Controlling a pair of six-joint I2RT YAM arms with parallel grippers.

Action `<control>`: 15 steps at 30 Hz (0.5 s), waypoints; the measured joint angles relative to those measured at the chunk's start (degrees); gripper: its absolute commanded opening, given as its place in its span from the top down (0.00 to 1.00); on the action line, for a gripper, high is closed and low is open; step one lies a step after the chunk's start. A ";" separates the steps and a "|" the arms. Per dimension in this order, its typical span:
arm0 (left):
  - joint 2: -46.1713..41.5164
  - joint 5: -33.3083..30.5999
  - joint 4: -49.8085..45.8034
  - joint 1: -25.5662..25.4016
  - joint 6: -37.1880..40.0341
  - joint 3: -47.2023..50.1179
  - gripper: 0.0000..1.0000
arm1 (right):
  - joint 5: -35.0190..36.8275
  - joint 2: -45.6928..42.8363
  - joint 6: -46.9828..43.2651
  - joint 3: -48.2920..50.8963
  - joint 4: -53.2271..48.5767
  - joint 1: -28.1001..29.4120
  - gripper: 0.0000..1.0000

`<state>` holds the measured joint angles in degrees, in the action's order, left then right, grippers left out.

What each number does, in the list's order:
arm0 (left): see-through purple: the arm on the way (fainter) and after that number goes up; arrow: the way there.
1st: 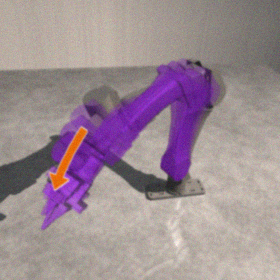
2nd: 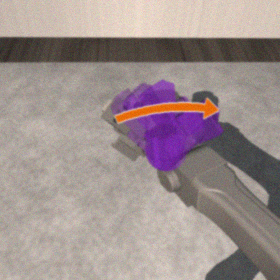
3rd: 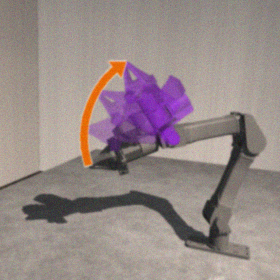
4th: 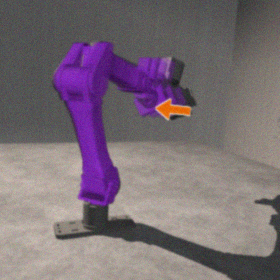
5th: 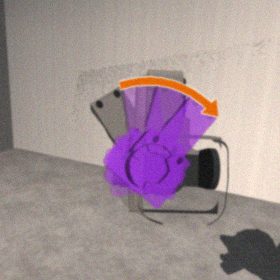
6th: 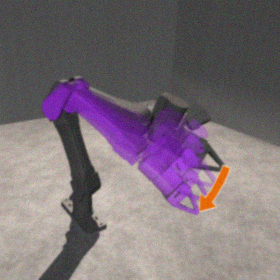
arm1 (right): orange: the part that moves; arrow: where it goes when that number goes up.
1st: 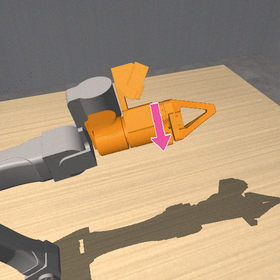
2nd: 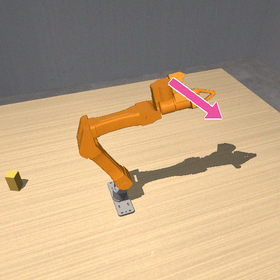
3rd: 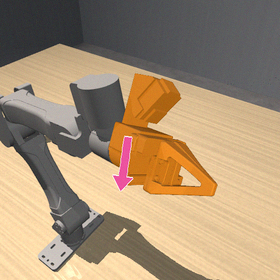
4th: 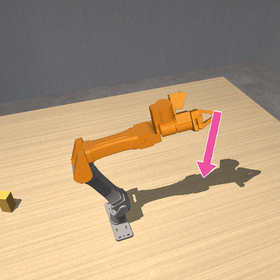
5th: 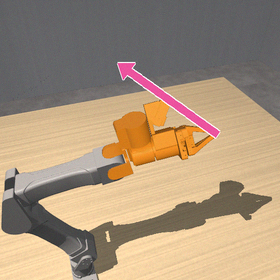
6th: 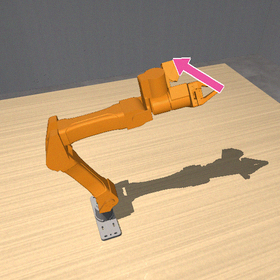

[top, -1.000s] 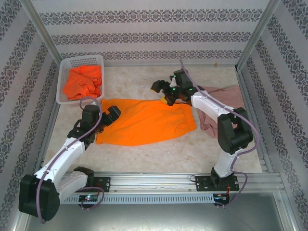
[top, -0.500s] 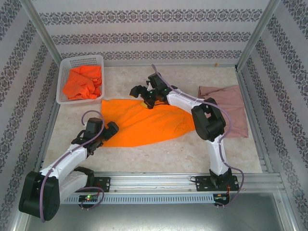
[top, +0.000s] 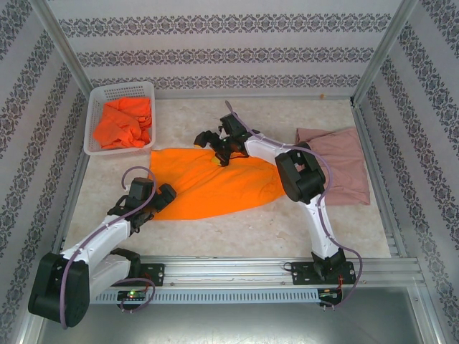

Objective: Fold and stack the shorts

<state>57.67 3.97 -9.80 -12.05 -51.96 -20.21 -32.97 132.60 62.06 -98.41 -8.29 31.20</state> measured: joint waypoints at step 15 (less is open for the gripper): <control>0.02 -0.22 0.17 0.00 -0.22 0.07 0.00 | -0.76 -12.59 -0.96 1.03 0.31 -4.50 0.02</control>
<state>57.69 3.75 -9.63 -12.05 -52.18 -20.14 -33.74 120.01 61.10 -97.38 -7.99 26.70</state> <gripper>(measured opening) 0.999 0.978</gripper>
